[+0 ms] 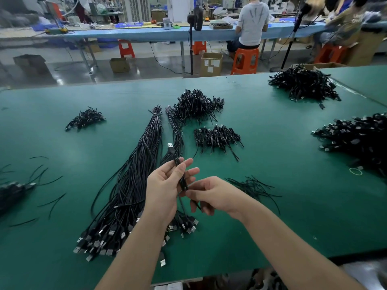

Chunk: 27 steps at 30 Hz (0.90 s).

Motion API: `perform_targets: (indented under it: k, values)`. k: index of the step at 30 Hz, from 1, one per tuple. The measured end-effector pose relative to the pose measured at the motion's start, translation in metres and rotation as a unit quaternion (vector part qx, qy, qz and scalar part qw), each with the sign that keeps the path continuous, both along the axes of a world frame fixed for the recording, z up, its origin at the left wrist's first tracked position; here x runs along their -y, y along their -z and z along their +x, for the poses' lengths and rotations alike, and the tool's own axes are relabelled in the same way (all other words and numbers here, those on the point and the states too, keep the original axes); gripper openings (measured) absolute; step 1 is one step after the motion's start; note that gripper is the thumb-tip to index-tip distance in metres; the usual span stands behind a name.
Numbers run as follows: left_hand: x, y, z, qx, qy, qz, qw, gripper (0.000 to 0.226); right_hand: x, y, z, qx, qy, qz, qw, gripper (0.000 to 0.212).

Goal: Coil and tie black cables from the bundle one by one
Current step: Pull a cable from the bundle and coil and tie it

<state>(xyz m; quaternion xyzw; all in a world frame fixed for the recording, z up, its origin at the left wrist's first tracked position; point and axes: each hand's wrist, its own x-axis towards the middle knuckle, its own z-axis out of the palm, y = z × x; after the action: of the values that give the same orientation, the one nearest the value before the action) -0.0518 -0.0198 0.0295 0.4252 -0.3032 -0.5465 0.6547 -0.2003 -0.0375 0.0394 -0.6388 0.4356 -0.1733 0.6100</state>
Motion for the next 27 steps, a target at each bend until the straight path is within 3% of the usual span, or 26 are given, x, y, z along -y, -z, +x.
perform_targets:
  k: [10,14,18,27]
  values:
    - [-0.001,0.007,0.004,0.008,0.023,-0.013,1.000,0.020,0.002,0.004,-0.011,0.035,0.000,0.016,0.999,0.018]
    - [-0.004,0.008,0.000,-0.009,0.027,-0.003,1.000,0.021,0.004,0.002,-0.010,0.027,-0.014,0.033,0.999,0.032]
    - [-0.007,0.011,-0.008,-0.014,0.064,-0.005,0.998,0.022,0.007,0.000,-0.004,0.060,0.004,0.020,0.998,0.032]
    - [-0.006,0.008,-0.002,-0.010,0.119,0.034,0.992,0.018,0.003,0.008,0.004,0.074,0.075,0.014,0.994,0.017]
